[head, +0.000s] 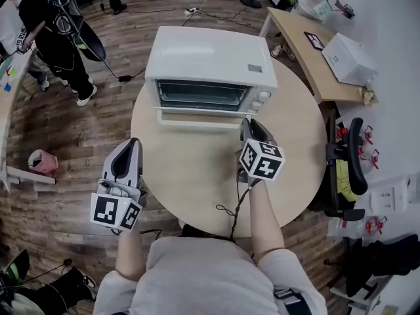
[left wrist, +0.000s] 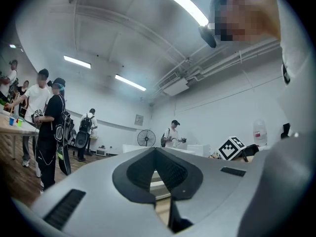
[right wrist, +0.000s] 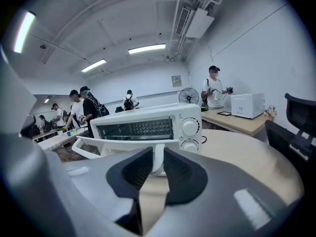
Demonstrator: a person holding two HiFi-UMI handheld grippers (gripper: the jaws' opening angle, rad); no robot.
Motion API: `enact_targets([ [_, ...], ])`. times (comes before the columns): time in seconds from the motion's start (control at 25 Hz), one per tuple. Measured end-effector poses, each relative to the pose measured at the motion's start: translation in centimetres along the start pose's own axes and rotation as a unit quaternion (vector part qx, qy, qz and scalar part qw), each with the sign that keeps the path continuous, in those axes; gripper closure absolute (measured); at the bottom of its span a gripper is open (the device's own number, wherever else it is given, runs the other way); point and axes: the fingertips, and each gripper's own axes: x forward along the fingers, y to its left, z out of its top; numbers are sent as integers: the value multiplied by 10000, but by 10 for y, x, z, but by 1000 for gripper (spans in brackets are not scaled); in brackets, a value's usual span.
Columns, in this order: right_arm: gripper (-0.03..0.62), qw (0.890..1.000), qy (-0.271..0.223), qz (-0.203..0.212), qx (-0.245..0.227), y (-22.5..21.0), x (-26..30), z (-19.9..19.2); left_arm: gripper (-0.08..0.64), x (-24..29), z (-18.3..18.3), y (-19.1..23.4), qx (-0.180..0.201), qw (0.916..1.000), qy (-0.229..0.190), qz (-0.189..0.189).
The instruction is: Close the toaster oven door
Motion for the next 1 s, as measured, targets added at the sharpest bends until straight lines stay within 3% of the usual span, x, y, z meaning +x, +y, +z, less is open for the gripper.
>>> enact_targets([
  [1.0,514,9998,-154,-106,2,-4,53,55,554,-25,4,41,-16,9992,-46,404],
])
